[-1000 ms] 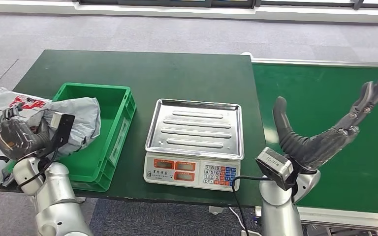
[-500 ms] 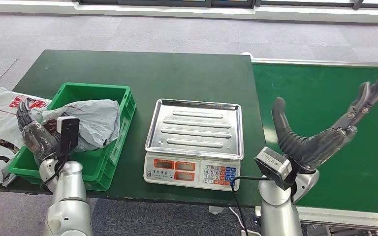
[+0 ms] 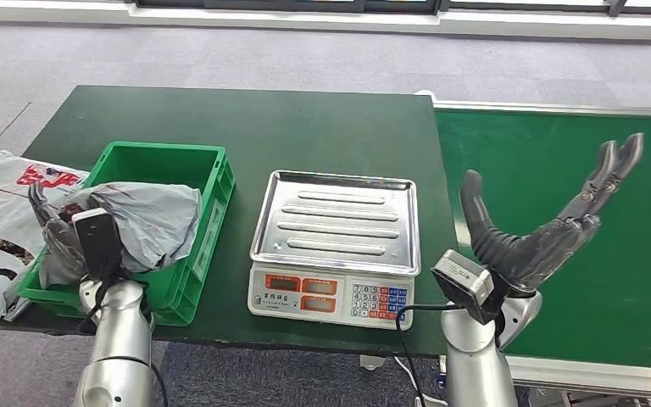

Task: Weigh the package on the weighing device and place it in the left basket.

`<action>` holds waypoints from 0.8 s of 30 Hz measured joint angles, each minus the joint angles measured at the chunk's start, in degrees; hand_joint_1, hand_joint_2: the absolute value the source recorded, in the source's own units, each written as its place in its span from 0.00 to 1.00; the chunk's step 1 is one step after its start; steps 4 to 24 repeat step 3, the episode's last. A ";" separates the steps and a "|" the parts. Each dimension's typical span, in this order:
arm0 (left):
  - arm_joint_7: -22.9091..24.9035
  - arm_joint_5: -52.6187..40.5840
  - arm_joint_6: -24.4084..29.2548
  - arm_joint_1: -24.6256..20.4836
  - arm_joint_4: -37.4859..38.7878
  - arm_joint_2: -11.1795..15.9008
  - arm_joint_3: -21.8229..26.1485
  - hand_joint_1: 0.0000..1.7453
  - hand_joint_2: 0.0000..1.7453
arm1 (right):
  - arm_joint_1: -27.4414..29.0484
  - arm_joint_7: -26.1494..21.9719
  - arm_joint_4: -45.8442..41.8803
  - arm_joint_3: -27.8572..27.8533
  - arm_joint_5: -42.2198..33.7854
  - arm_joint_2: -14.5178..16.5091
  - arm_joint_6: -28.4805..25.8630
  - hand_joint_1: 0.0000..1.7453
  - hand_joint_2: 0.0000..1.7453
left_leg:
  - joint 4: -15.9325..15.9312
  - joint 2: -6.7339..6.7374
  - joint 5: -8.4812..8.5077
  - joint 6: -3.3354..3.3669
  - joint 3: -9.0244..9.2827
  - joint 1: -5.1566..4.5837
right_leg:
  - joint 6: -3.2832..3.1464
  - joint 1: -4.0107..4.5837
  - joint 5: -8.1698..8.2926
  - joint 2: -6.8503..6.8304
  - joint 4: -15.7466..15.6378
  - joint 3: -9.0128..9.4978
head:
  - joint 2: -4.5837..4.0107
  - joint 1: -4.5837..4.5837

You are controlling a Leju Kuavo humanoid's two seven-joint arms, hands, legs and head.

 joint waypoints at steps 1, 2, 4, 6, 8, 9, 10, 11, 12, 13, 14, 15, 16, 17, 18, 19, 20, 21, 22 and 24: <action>-0.01 0.34 -0.62 0.33 -0.02 0.46 -1.62 0.00 1.00 | 0.00 0.00 0.08 -0.01 0.01 0.00 0.00 0.00 1.00 | 0.00 -0.01 0.00 0.00 -0.01 0.00 | 0.00 0.00 0.00 -0.01 0.00 0.00 | 0.00 0.00; -0.01 0.49 -0.98 0.59 -0.03 0.84 -2.91 0.00 1.00 | -0.01 0.00 0.14 -0.01 0.01 0.00 0.00 0.00 1.00 | 0.00 -0.02 0.00 0.00 -0.01 0.00 | 0.00 0.00 0.00 -0.01 0.00 0.00 | 0.00 0.00; -0.01 0.59 -1.12 0.71 -0.03 1.02 -3.55 0.00 1.00 | -0.01 0.00 0.16 -0.01 0.01 0.00 0.00 0.00 1.00 | 0.00 -0.02 0.00 0.00 -0.01 0.00 | 0.00 0.00 0.00 -0.01 0.00 0.00 | 0.00 0.00; -0.01 0.59 -1.12 0.71 -0.03 1.02 -3.55 0.00 1.00 | -0.01 0.00 0.16 -0.01 0.01 0.00 0.00 0.00 1.00 | 0.00 -0.02 0.00 0.00 -0.01 0.00 | 0.00 0.00 0.00 -0.01 0.00 0.00 | 0.00 0.00; -0.01 0.59 -1.12 0.71 -0.03 1.02 -3.55 0.00 1.00 | -0.01 0.00 0.16 -0.01 0.01 0.00 0.00 0.00 1.00 | 0.00 -0.02 0.00 0.00 -0.01 0.00 | 0.00 0.00 0.00 -0.01 0.00 0.00 | 0.00 0.00; -0.01 0.59 -1.12 0.71 -0.03 1.02 -3.55 0.00 1.00 | -0.01 0.00 0.16 -0.01 0.01 0.00 0.00 0.00 1.00 | 0.00 -0.02 0.00 0.00 -0.01 0.00 | 0.00 0.00 0.00 -0.01 0.00 0.00 | 0.00 0.00; -0.01 0.59 -1.12 0.71 -0.03 1.02 -3.55 0.00 1.00 | -0.01 0.00 0.16 -0.01 0.01 0.00 0.00 0.00 1.00 | 0.00 -0.02 0.00 0.00 -0.01 0.00 | 0.00 0.00 0.00 -0.01 0.00 0.00 | 0.00 0.00; -0.01 0.59 -1.12 0.71 -0.03 1.02 -3.55 0.00 1.00 | -0.01 0.00 0.16 -0.01 0.01 0.00 0.00 0.00 1.00 | 0.00 -0.02 0.00 0.00 -0.01 0.00 | 0.00 0.00 0.00 -0.01 0.00 0.00 | 0.00 0.00; -0.01 0.59 -1.12 0.71 -0.03 1.02 -3.55 0.00 1.00 | -0.01 0.00 0.16 -0.01 0.01 0.00 0.00 0.00 1.00 | 0.00 -0.02 0.00 0.00 -0.01 0.00 | 0.00 0.00 0.00 -0.01 0.00 0.00 | 0.00 0.00; -0.01 0.59 -1.12 0.71 -0.03 1.02 -3.55 0.00 1.00 | -0.01 0.00 0.16 -0.01 0.01 0.00 0.00 0.00 1.00 | 0.00 -0.02 0.00 0.00 -0.01 0.00 | 0.00 0.00 0.00 -0.01 0.00 0.00 | 0.00 0.00; -0.01 0.59 -1.12 0.71 -0.03 1.02 -3.55 0.00 1.00 | -0.01 0.00 0.16 -0.01 0.01 0.00 0.00 0.00 1.00 | 0.00 -0.02 0.00 0.00 -0.01 0.00 | 0.00 0.00 0.00 -0.01 0.00 0.00 | 0.00 0.00; -0.01 0.59 -1.12 0.71 -0.03 1.02 -3.55 0.00 1.00 | -0.01 0.00 0.16 -0.01 0.01 0.00 0.00 0.00 1.00 | 0.00 -0.02 0.00 0.00 -0.01 0.00 | 0.00 0.00 0.00 -0.01 0.00 0.00 | 0.00 0.00; -0.01 0.59 -1.12 0.71 -0.03 1.02 -3.55 0.00 1.00 | -0.01 0.00 0.16 -0.01 0.01 0.00 0.00 0.00 1.00 | 0.00 -0.02 0.00 0.00 -0.01 0.00 | 0.00 0.00 0.00 -0.01 0.00 0.00 | 0.00 0.00; -0.01 0.59 -1.12 0.71 -0.03 1.02 -3.55 0.00 1.00 | -0.01 0.00 0.16 -0.01 0.01 0.00 0.00 0.00 1.00 | 0.00 -0.02 0.00 0.00 -0.01 0.00 | 0.00 0.00 0.00 -0.01 0.00 0.00 | 0.00 0.00; -0.01 0.59 -1.12 0.71 -0.03 1.02 -3.55 0.00 1.00 | -0.01 0.00 0.16 -0.01 0.01 0.00 0.00 0.00 1.00 | 0.00 -0.02 0.00 0.00 -0.01 0.00 | 0.00 0.00 0.00 -0.01 0.00 0.00 | 0.00 0.00; -0.01 0.59 -1.12 0.71 -0.03 1.02 -3.55 0.00 1.00 | -0.01 0.00 0.16 -0.01 0.01 0.00 0.00 0.00 1.00 | 0.00 -0.02 0.00 0.00 -0.01 0.00 | 0.00 0.00 0.00 -0.01 0.00 0.00 | 0.00 0.00; -0.01 0.59 -1.12 0.71 -0.03 1.02 -3.55 0.00 1.00 | -0.01 0.00 0.16 -0.01 0.01 0.00 0.00 0.00 1.00 | 0.00 -0.02 0.00 0.00 -0.01 0.00 | 0.00 0.00 0.00 -0.01 0.00 0.00 | 0.00 0.00; -0.01 0.59 -1.12 0.71 -0.03 1.02 -3.55 0.00 1.00 | -0.01 0.00 0.16 -0.01 0.01 0.00 0.00 0.00 1.00 | 0.00 -0.02 0.00 0.00 -0.01 0.00 | 0.00 0.00 0.00 -0.01 0.00 0.00 | 0.00 0.00; -0.01 0.59 -1.12 0.71 -0.03 1.02 -3.55 0.00 1.00 | -0.01 0.00 0.16 -0.01 0.01 0.00 0.00 0.00 1.00 | 0.00 -0.02 0.00 0.00 -0.01 0.00 | 0.00 0.00 0.00 -0.01 0.00 0.00 | 0.00 0.00; -0.01 0.59 -1.12 0.71 -0.03 1.02 -3.55 0.00 1.00 | -0.01 0.00 0.16 -0.01 0.01 0.00 0.00 0.00 1.00 | 0.00 -0.02 0.00 0.00 -0.01 0.00 | 0.00 0.00 0.00 -0.01 0.00 0.00 | 0.00 0.00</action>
